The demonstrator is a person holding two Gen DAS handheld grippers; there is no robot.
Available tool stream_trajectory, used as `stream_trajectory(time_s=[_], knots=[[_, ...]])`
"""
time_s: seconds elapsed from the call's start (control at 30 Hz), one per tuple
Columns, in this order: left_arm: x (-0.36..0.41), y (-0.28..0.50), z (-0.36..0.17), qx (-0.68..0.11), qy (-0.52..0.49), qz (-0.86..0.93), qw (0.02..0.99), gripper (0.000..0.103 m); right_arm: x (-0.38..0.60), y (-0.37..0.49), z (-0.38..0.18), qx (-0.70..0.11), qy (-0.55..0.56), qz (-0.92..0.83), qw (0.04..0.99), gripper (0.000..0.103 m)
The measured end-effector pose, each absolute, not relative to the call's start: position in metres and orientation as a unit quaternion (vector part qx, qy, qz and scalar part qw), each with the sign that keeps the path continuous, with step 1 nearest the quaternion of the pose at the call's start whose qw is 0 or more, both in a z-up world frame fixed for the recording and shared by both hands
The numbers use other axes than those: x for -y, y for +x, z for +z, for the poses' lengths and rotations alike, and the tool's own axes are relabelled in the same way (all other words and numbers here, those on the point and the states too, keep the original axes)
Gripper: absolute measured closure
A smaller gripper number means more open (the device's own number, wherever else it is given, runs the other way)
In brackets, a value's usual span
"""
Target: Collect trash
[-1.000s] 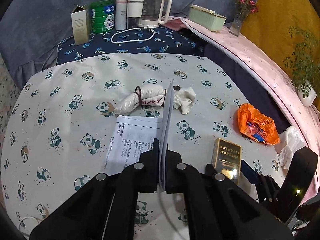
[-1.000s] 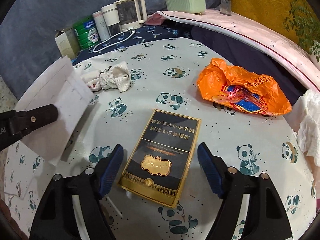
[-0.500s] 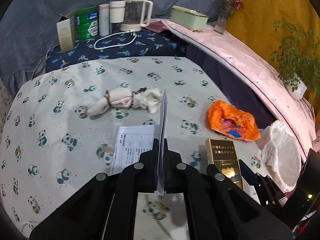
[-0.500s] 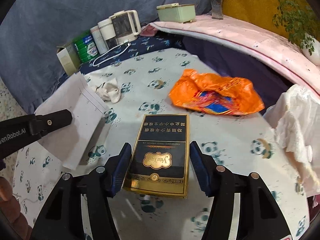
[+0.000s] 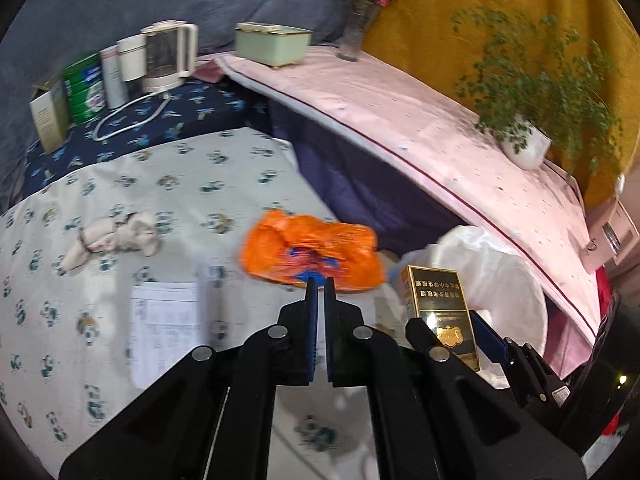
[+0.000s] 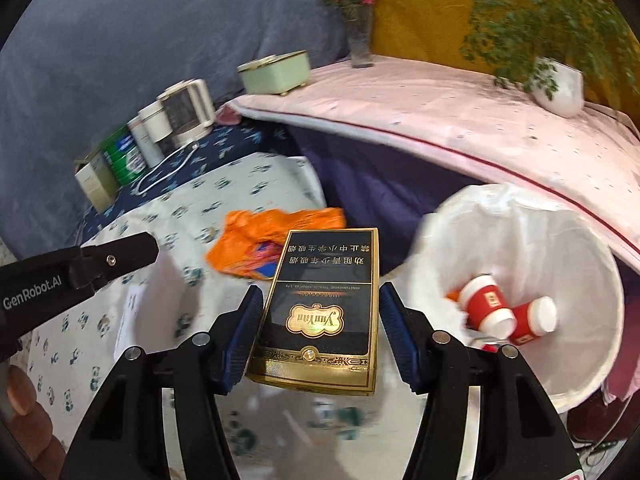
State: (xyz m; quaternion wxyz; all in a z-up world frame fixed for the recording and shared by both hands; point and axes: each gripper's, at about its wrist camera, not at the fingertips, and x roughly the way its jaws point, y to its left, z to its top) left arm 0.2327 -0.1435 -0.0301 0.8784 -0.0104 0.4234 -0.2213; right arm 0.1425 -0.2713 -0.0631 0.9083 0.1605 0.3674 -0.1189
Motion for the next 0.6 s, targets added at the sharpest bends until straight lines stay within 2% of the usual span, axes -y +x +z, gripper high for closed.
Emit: stream_trajectory(time_s=[0.33, 0.6], knots=[[0.240, 0.213, -0.043, -0.429, 0.020, -0.287, 0.856, 0.100, 0.359, 0.103, -0.070, -0.357, 0.188, -0.188, 0.896, 0.046], [0.224, 0.211, -0.048, -0.426, 0.016, -0.243, 0.871, 0.099, 0.384, 0.090, -0.080, -0.359, 0.192, -0.203, 0.890, 0.046]])
